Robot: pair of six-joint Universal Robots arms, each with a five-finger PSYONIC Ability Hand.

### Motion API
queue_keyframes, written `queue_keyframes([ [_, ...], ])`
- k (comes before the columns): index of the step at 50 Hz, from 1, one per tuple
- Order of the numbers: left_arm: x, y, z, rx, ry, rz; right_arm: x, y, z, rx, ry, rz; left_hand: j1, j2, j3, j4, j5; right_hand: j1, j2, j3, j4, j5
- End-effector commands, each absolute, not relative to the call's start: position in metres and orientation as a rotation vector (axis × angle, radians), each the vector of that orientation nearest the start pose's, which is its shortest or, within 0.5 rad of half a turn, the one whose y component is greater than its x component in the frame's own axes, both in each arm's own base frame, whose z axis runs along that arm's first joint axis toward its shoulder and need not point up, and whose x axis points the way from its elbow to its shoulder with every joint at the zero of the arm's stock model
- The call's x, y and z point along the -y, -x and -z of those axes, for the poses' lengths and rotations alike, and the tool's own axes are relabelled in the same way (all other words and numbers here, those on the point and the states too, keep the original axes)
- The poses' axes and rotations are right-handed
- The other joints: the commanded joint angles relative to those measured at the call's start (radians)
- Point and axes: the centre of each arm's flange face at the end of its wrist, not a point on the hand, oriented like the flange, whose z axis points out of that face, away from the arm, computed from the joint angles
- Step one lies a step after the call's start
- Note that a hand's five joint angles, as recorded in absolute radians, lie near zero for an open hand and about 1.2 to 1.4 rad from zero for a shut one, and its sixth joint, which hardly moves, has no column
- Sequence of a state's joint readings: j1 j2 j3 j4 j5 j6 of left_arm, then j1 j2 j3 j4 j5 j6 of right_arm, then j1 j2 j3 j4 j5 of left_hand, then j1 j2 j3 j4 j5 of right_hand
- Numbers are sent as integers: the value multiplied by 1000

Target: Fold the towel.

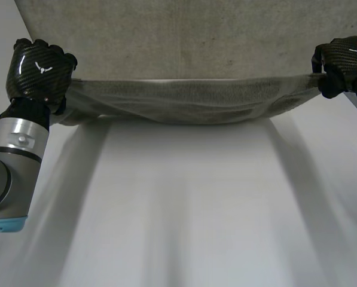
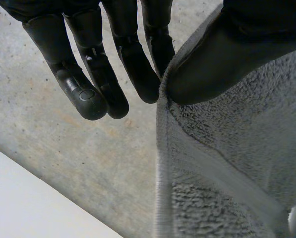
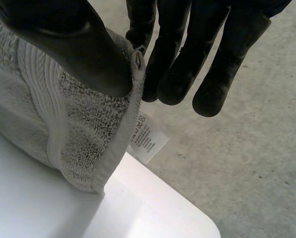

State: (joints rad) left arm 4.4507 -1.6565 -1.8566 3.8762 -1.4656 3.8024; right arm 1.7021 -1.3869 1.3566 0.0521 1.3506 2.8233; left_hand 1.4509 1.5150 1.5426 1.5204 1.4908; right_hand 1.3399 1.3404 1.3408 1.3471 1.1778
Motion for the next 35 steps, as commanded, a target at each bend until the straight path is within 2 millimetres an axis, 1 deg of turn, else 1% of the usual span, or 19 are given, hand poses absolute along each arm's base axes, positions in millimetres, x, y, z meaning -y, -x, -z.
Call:
queue_keyframes([
  [1, 276, 216, -235, -1600, -905, 2250, 308, -193, -287, -2192, 881, 2064, -55, -119, -146, -124, -269, 56, 56, 56, 49, 44],
  [2, 272, 213, -224, -1643, -919, 2217, 305, -192, -279, -2219, 924, 2041, -55, -119, -146, -124, -269, 56, 56, 56, 49, 44],
  [3, 272, 213, -224, -1643, -919, 2217, 305, -192, -279, -2219, 924, 2041, -55, -119, -146, -124, -269, 56, 56, 56, 49, 44],
  [4, 268, 210, -214, -1680, -930, 2184, 302, -191, -271, -2245, 962, 2016, -55, -119, -146, -124, -269, 56, 56, 56, 49, 44],
  [5, 268, 210, -214, -1680, -930, 2184, 302, -191, -271, -2245, 963, 2015, -55, -119, -146, -124, -269, 56, 56, 56, 49, 44],
  [7, 259, 205, -196, -1748, -970, 2130, 296, -186, -259, -2295, 1017, 1978, -55, -119, -146, -124, -269, 56, 56, 56, 49, 44],
  [8, 259, 205, -196, -1748, -971, 2130, 296, -186, -259, -2296, 1017, 1978, -55, -119, -146, -124, -269, 56, 56, 56, 49, 44],
  [10, 248, 202, -186, -1790, -1015, 2104, 290, -174, -256, -2342, 1034, 1980, -55, -119, -146, -124, -269, 56, 56, 56, 49, 44],
  [11, 248, 202, -186, -1790, -1015, 2104, 290, -174, -256, -2342, 1034, 1980, -55, -119, -146, -124, -269, 56, 56, 56, 49, 44],
  [13, 233, 199, -190, -1795, -1044, 2107, 284, -163, -256, -2362, 1040, 1977, -55, -119, -146, -124, -269, 56, 56, 56, 49, 44],
  [16, 225, 198, -195, -1793, -1055, 2115, 281, -158, -258, -2358, 1038, 1979, -55, -119, -146, -124, -269, 56, 56, 56, 49, 44],
  [19, 200, 197, -208, -1812, -1123, 2133, 267, -146, -274, -2317, 1025, 2005, -55, -119, -146, -124, -269, 56, 56, 56, 49, 44],
  [20, 200, 197, -208, -1812, -1124, 2133, 267, -146, -274, -2317, 1025, 2005, -55, -119, -146, -124, -269, 56, 56, 56, 49, 44],
  [24, 182, 200, -219, -1815, -1213, 2165, 259, -139, -284, -2285, 1022, 2003, -55, -119, -146, -124, -269, 56, 56, 56, 49, 44],
  [28, 180, 202, -221, -1813, -1256, 2180, 260, -139, -288, -2244, 1039, 2020, -55, -119, -146, -124, -269, 56, 56, 56, 49, 44],
  [31, 187, 201, -223, -1800, -1252, 2185, 264, -139, -286, -2240, 1043, 2013, -55, -119, -146, -124, -269, 56, 56, 56, 49, 44],
  [33, 208, 198, -216, -1836, -1232, 2155, 276, -139, -277, -2263, 1046, 1973, -55, -119, -146, -124, -269, 56, 56, 56, 49, 44],
  [34, 208, 198, -216, -1836, -1232, 2155, 276, -139, -277, -2263, 1046, 1972, -55, -119, -146, -124, -269, 56, 56, 56, 49, 44],
  [35, 219, 199, -209, -1862, -1239, 2132, 288, -140, -268, -2280, 1057, 1934, -55, -119, -146, -124, -269, 56, 56, 56, 49, 44],
])
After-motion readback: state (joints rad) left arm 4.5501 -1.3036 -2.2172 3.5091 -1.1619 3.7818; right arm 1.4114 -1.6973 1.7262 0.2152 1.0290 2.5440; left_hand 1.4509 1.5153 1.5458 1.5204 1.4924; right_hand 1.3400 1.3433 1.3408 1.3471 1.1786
